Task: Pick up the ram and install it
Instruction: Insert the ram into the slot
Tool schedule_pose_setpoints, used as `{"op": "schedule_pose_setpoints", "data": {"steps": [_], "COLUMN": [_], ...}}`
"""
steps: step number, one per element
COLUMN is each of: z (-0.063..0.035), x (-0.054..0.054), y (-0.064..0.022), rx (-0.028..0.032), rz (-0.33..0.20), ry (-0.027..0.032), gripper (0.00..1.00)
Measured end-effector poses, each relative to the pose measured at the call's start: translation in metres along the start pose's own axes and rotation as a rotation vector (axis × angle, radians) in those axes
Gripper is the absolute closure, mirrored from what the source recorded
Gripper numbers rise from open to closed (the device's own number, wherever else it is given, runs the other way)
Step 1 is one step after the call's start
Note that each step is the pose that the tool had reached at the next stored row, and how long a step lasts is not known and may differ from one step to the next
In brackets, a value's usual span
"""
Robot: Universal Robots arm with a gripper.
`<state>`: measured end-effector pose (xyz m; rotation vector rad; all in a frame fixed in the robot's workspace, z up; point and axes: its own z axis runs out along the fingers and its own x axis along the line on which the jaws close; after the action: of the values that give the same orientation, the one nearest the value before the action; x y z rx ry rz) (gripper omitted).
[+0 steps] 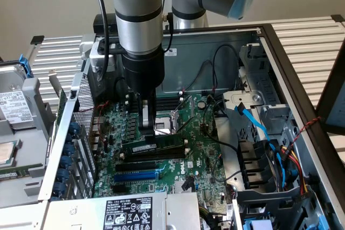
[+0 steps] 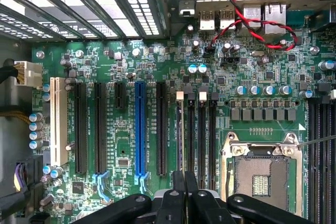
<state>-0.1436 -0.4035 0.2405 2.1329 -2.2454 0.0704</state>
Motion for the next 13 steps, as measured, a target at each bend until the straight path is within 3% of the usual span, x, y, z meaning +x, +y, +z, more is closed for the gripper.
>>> {"op": "schedule_pose_setpoints", "data": {"steps": [6, 10, 13], "z": [0.0020, 0.0059, 0.0069], "x": [0.0004, 0.0007, 0.0006], "y": [0.0000, 0.0000, -0.0001], "rx": [0.0019, 0.0120, 0.0150], "rz": [0.000, 0.001, 0.001], "ry": [0.0001, -0.0004, -0.0006], "gripper": [0.88, 0.88, 0.88]}}
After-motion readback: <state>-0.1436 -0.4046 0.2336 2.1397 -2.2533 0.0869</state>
